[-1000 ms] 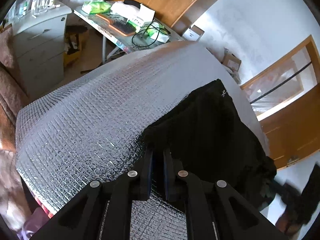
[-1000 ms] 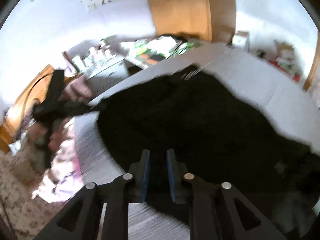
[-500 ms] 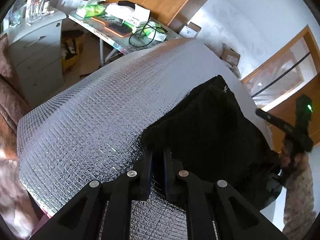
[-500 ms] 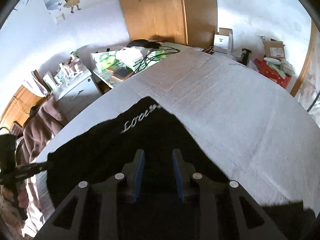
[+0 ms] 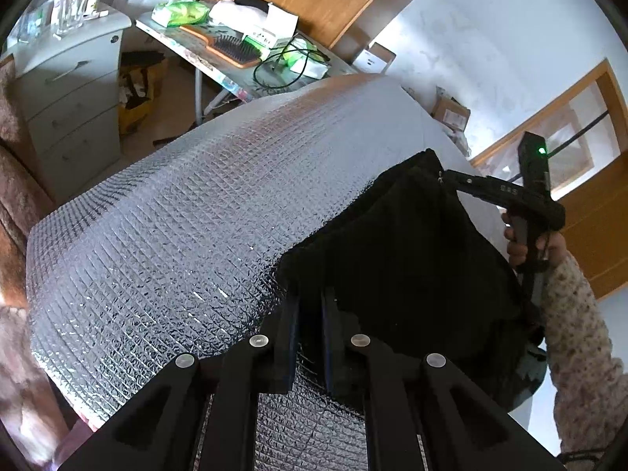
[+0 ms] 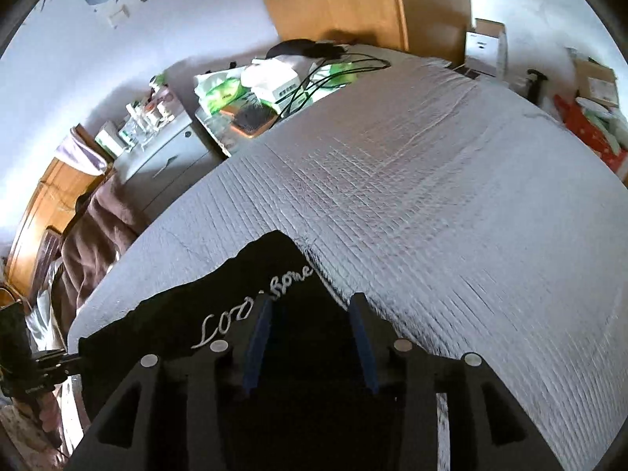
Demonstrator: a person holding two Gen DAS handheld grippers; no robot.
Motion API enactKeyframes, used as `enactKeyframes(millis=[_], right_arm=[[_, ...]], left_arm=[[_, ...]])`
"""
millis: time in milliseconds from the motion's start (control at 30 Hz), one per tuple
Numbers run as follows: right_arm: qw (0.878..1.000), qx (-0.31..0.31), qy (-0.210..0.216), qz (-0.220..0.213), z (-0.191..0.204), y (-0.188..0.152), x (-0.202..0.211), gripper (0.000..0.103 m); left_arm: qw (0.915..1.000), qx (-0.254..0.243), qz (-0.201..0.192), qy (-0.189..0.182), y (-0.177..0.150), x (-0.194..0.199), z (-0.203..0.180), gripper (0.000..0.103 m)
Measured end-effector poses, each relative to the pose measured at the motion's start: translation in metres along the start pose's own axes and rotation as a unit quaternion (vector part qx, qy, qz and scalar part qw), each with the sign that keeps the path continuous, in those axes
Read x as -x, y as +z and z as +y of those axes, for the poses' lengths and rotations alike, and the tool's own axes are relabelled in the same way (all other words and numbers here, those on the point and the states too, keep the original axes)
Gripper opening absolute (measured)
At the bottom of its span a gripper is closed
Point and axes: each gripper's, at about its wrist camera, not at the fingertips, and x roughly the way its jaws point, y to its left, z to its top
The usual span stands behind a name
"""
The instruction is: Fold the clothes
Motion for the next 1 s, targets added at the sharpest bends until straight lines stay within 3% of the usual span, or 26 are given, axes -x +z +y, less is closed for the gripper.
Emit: enactKeyframes(millis=[100,167,200,267,467,600,733,1000], right_arm=[[1.000,0.007,0.014,0.006,-0.003,0.001,-0.007,0.044],[1.000,0.000,0.023,0.010,-0.002,0.003,-0.006,0.031],[1.000,0.002,0.023,0.011,-0.001,0.004,-0.004,0.014],[1.000,0.022,0.011,0.006,0.008,0.007,0.000,0.010],[0.997,0.053,-0.031,-0.054,0.034,0.030,0.018,0.009],[0.986,0.112,-0.083,-0.089,0.062,0.049,0.016,0.009],[0.977,0.168,-0.111,-0.075,0.081,0.062,-0.006,0.009],[0.979,0.149,-0.126,-0.052,0.070,0.056,-0.037,0.009]], left_arm=[[1.0000,0.004,0.001,-0.002,0.001,-0.001,0.001,0.010],[0.9999,0.009,0.002,-0.005,0.002,-0.001,0.002,0.010],[0.9999,0.011,0.003,-0.007,0.002,-0.001,0.003,0.010],[0.9998,0.016,0.003,-0.011,0.003,-0.002,0.004,0.010],[0.9996,0.023,0.001,-0.015,0.005,-0.003,0.007,0.008],[0.9995,0.027,0.000,-0.017,0.006,-0.004,0.008,0.005],[0.9993,0.031,-0.002,-0.023,0.007,-0.004,0.009,0.004],[0.9984,0.039,-0.005,-0.041,0.010,-0.003,0.010,0.011]])
